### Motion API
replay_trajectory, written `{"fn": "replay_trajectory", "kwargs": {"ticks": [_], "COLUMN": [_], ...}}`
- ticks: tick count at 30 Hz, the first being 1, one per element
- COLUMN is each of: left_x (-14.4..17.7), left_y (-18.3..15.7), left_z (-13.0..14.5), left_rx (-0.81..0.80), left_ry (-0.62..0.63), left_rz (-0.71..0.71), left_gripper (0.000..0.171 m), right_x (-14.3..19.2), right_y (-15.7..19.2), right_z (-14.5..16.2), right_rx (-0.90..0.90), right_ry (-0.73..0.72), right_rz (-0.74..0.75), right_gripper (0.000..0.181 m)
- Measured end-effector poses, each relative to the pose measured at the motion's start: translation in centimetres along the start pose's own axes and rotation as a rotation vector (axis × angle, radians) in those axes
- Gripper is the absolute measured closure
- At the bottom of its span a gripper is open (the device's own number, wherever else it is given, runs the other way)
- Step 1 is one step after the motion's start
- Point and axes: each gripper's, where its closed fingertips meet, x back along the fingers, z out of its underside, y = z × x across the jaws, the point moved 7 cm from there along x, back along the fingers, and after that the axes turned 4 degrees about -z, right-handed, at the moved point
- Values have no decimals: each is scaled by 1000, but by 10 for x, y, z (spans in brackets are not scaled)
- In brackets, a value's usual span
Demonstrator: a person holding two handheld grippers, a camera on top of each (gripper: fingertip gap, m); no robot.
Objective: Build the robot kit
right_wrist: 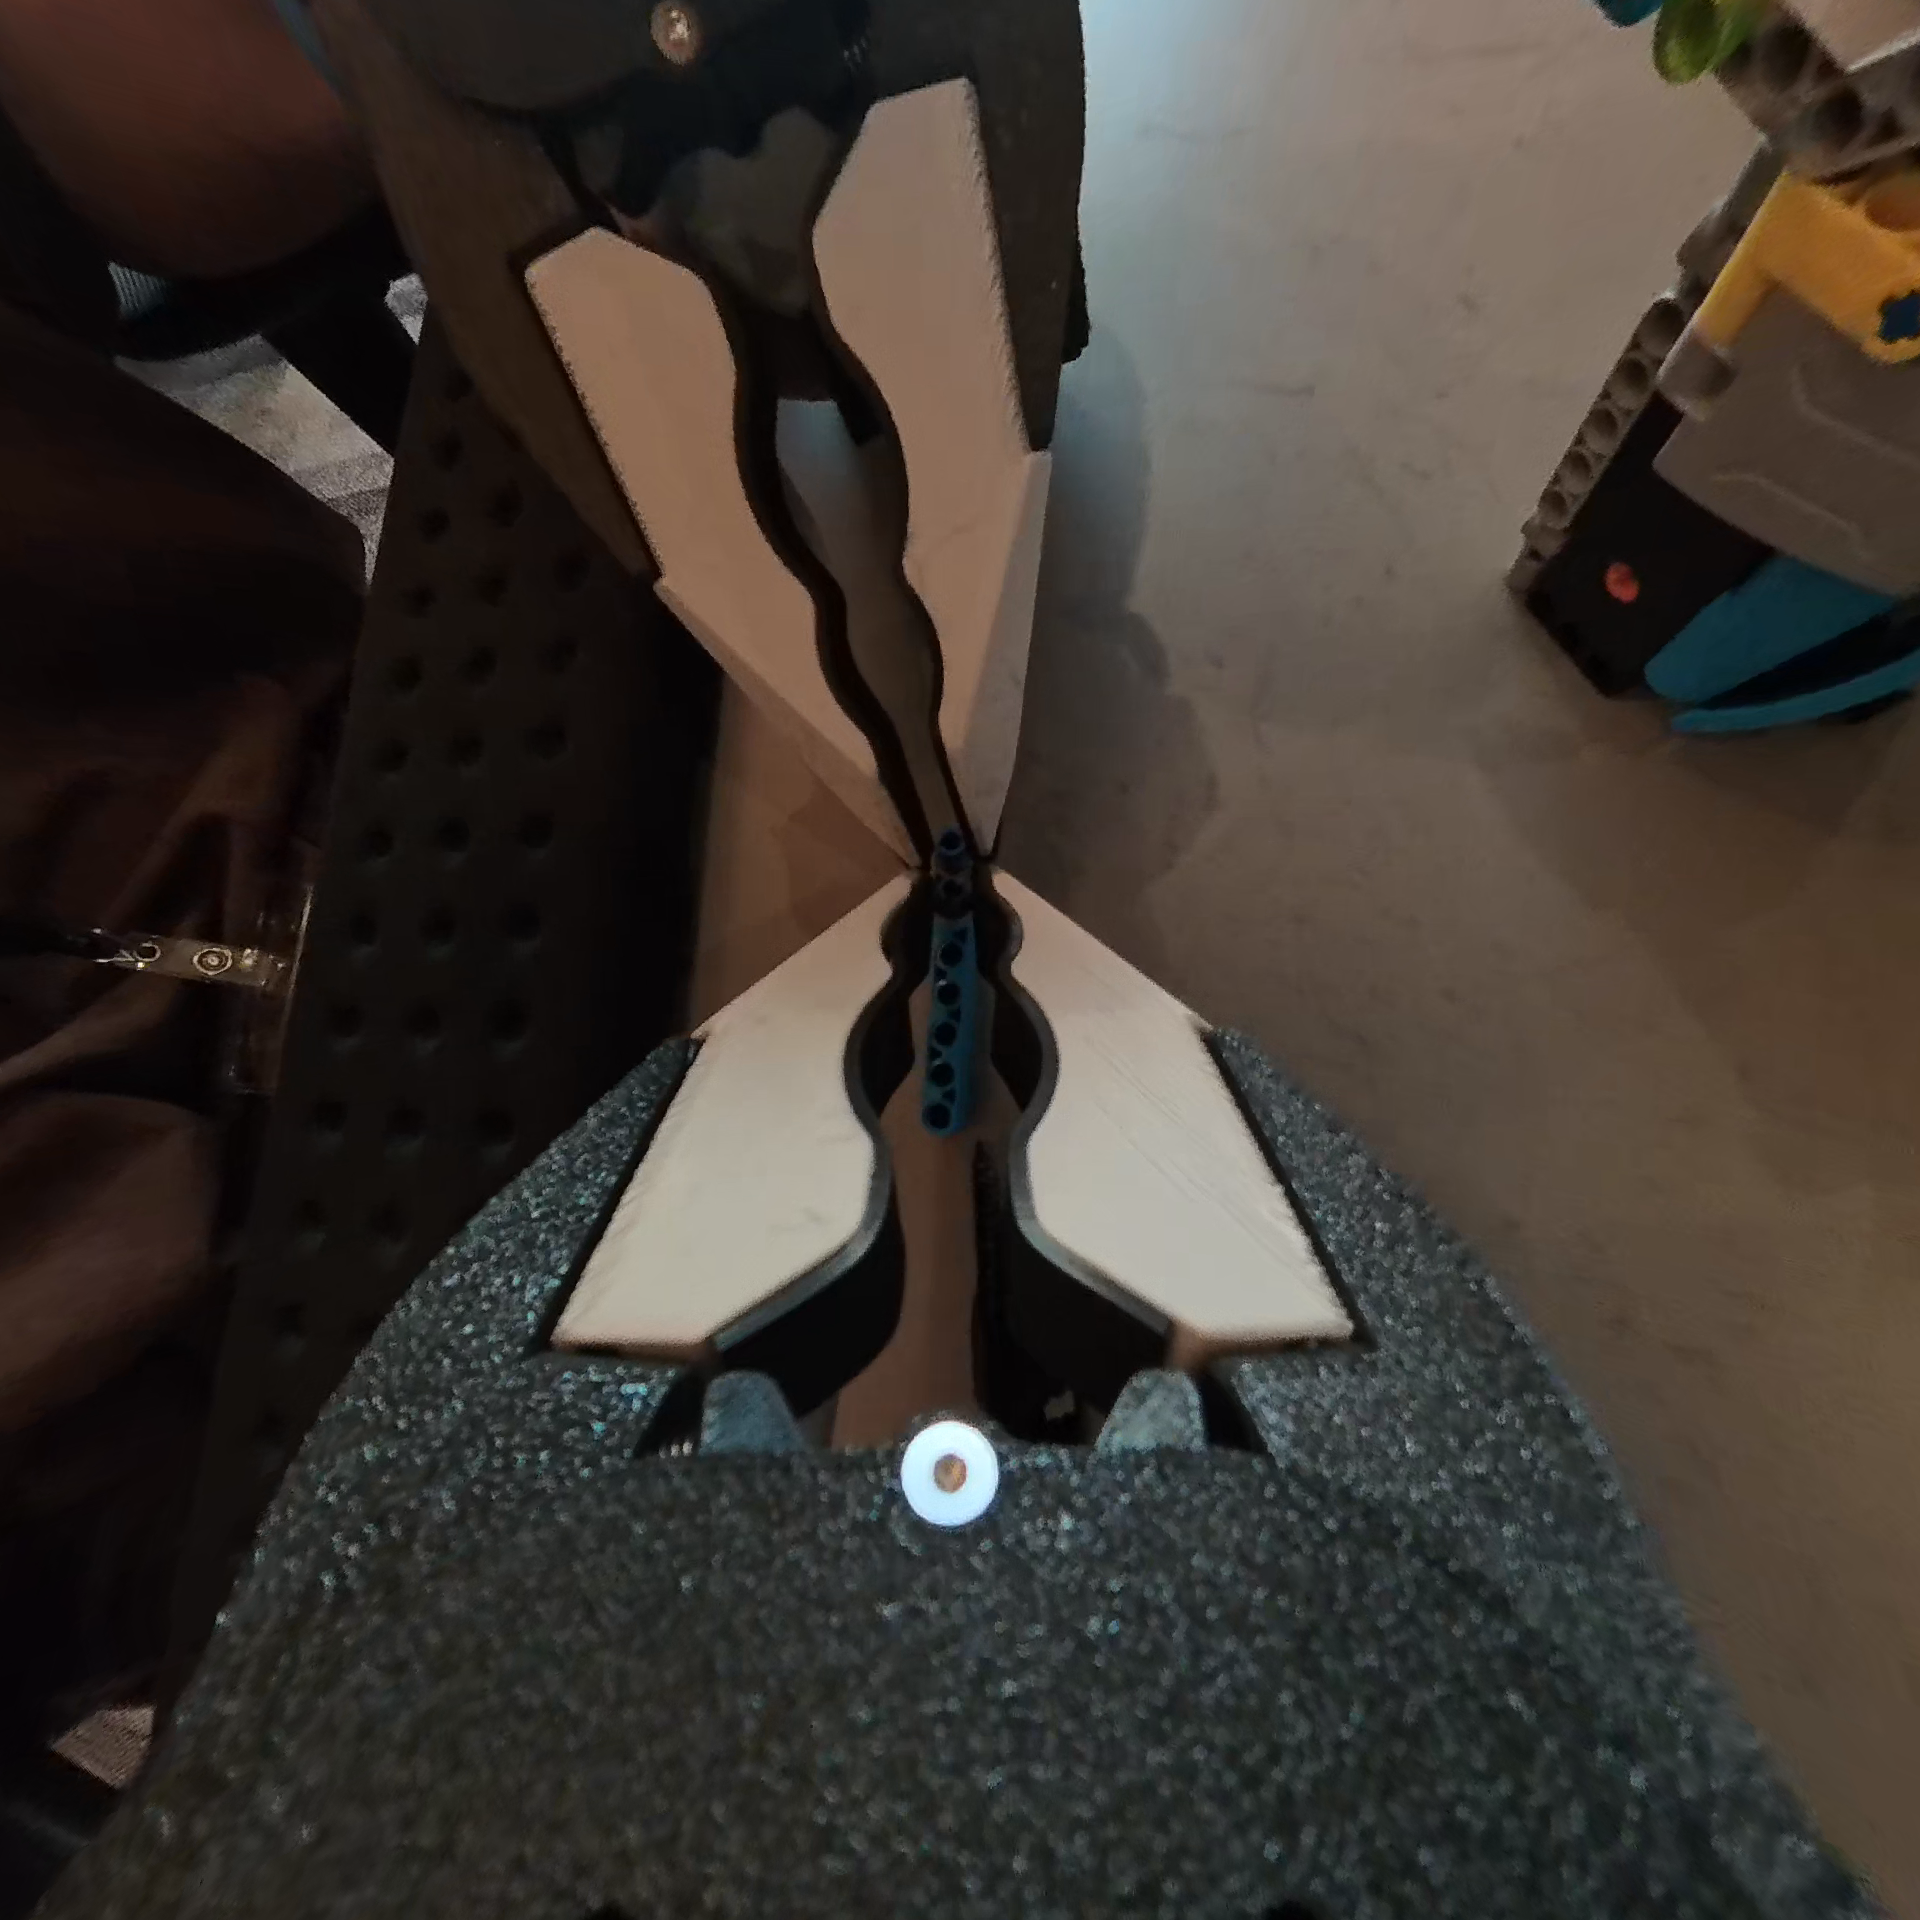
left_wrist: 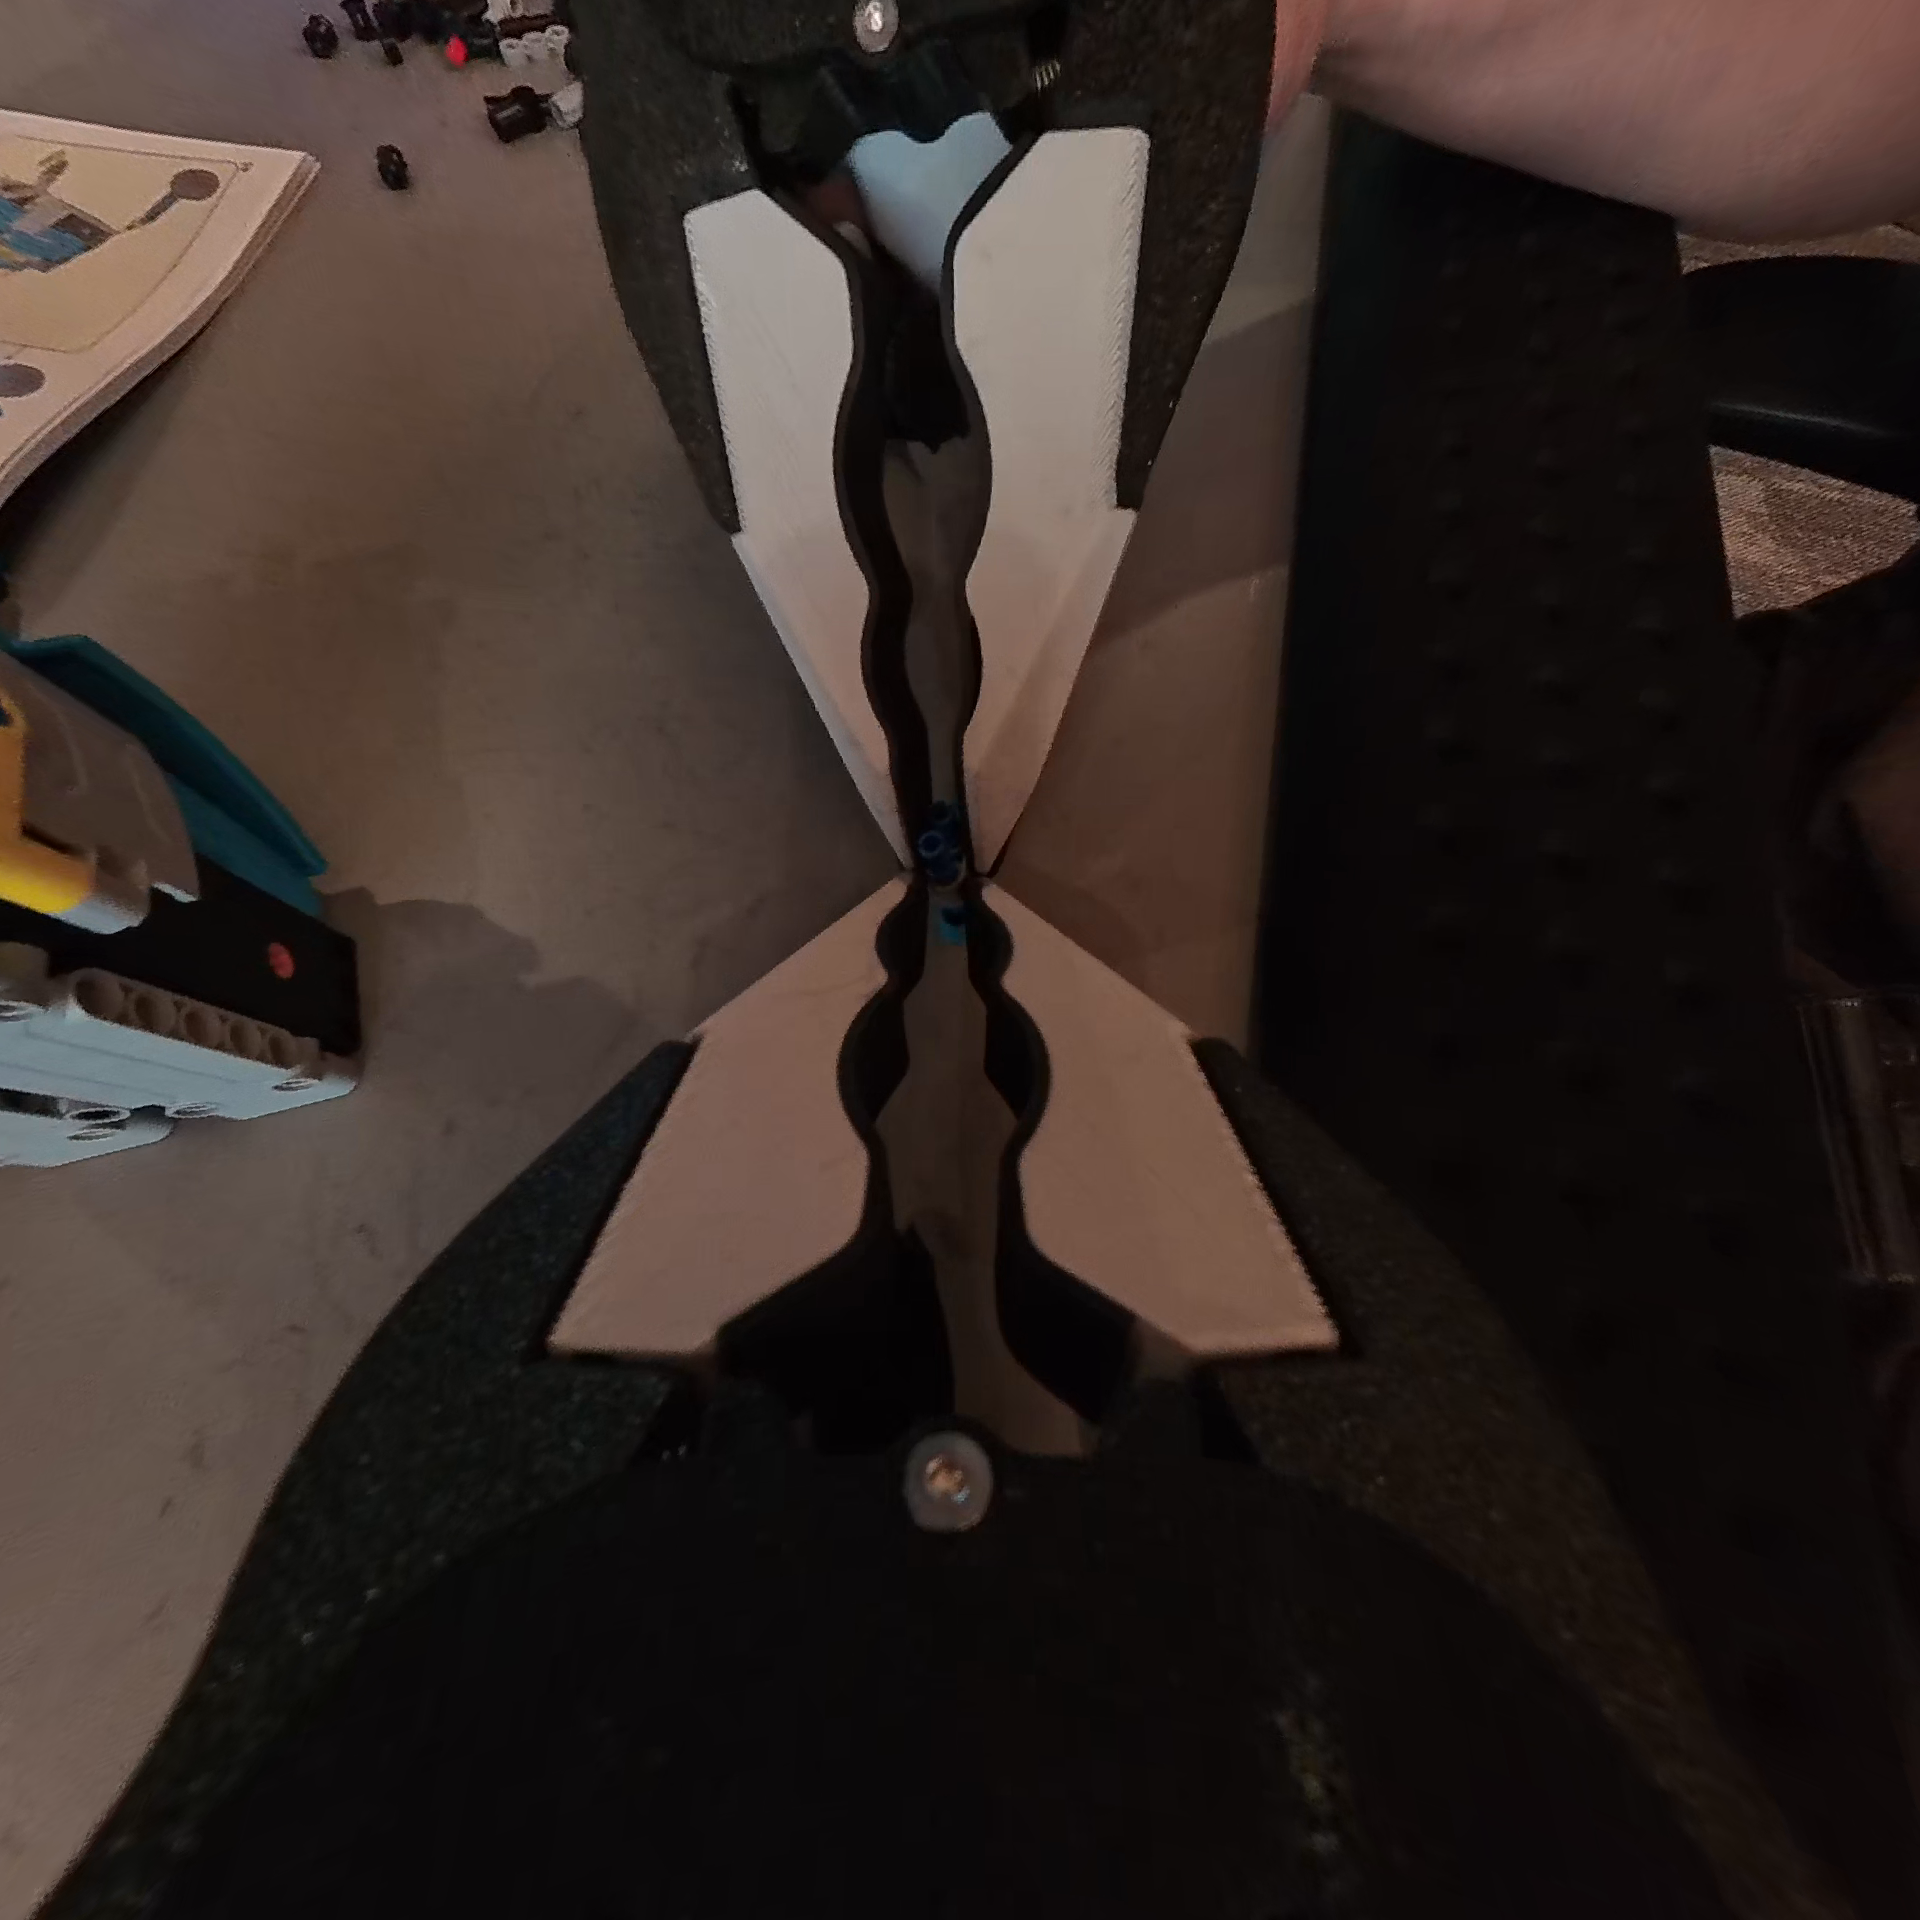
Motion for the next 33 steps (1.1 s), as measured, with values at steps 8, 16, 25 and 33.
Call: {"fn": "replay_trajectory", "kwargs": {"ticks": [8, 16, 25, 33], "left_x": [0, 0, -5, -6], "left_y": [0, 0, -8, -8], "left_z": [1, 1, 1, 1], "left_rx": [2, -18, -114, -106], "left_ry": [5, 6, 21, 37], "left_rz": [12, -14, -67, -53], "left_gripper": [166, 166, 166, 166], "right_x": [-1, -2, -4, -4], "right_y": [1, 6, 11, 11], "right_z": [3, 0, 5, 1], "right_rx": [-30, 117, 199, 206], "right_ry": [-34, 20, 60, 152], "right_rz": [-3, 108, 160, 148], "right_gripper": [173, 172, 172, 172]}}
